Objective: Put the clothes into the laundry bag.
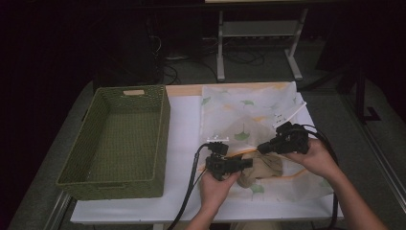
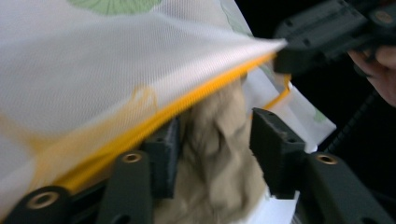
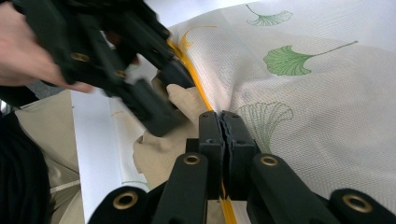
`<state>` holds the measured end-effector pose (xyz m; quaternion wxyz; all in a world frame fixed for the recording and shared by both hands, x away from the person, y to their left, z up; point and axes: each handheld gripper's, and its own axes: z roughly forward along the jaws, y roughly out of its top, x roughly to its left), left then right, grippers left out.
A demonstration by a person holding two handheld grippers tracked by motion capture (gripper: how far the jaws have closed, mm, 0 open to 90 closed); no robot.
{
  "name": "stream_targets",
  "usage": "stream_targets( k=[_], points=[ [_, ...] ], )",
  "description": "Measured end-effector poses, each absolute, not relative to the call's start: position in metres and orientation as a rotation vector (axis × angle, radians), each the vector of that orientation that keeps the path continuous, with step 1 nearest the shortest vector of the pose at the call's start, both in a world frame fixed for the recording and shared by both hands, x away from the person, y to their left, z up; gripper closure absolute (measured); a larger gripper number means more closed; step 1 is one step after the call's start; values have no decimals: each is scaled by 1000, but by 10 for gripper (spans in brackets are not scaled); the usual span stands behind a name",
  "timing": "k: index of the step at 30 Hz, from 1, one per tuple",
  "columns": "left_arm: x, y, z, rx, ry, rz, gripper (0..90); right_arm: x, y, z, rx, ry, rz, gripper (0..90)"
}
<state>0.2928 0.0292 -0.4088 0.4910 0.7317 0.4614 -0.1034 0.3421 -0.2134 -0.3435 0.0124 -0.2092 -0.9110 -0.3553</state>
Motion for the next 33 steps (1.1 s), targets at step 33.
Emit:
stream_targets(
  k=[33],
  points=[
    [279,19,-437,1870,1089,-393,415,340,-213,-344,-639,-2868,-1077,871]
  ],
)
